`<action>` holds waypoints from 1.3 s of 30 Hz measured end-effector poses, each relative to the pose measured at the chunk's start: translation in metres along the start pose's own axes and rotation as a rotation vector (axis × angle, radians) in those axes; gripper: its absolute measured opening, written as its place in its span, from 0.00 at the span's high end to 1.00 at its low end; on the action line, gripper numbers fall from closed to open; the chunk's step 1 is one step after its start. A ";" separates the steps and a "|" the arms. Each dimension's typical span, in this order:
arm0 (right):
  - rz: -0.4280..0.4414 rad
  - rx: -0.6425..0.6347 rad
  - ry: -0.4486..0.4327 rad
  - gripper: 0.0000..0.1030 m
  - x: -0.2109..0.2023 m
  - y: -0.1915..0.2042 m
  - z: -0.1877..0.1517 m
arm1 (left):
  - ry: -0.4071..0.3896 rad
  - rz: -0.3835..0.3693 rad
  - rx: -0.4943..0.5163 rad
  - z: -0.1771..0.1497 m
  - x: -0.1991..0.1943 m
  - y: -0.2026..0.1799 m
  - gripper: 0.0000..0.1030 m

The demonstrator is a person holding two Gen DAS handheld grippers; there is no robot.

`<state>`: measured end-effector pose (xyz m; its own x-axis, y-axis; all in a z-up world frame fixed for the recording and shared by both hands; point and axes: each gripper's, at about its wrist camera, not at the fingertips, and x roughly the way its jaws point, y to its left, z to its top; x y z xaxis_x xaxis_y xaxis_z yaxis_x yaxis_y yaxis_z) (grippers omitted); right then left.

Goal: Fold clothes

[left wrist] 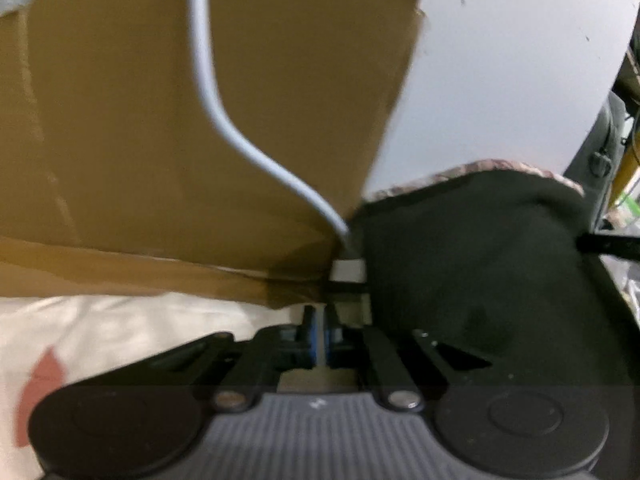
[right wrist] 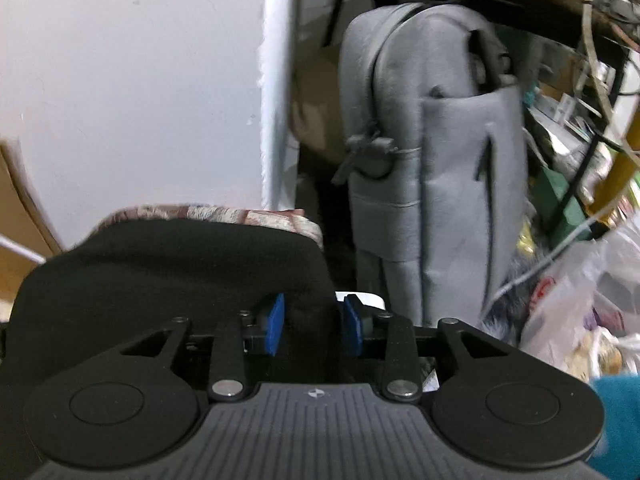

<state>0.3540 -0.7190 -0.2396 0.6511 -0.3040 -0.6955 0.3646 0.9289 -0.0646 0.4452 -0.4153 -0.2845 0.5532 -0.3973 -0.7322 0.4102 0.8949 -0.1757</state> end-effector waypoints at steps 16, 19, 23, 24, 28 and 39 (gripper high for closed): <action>0.142 0.066 0.015 0.64 -0.126 0.004 -0.084 | -0.018 0.001 -0.039 -0.026 -0.124 -0.015 0.80; 0.151 0.108 0.054 0.64 -0.136 0.004 -0.099 | 0.003 -0.018 -0.039 -0.032 -0.130 -0.023 0.69; 0.136 0.146 0.083 0.61 -0.151 0.003 -0.121 | 0.035 -0.021 0.004 -0.047 -0.133 -0.031 0.51; 0.129 0.156 0.100 0.59 -0.153 0.002 -0.128 | 0.044 -0.023 0.011 -0.051 -0.131 -0.032 0.45; 0.107 0.168 0.136 0.49 -0.152 -0.001 -0.146 | 0.107 -0.003 0.017 -0.067 -0.116 -0.027 0.43; 0.155 0.162 0.155 0.92 -0.139 -0.016 -0.168 | 0.188 -0.058 0.089 -0.104 -0.075 -0.022 0.99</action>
<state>0.1456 -0.6564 -0.2625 0.6024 -0.1130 -0.7902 0.3785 0.9120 0.1582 0.3190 -0.3836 -0.2942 0.3854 -0.3953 -0.8338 0.5044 0.8469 -0.1683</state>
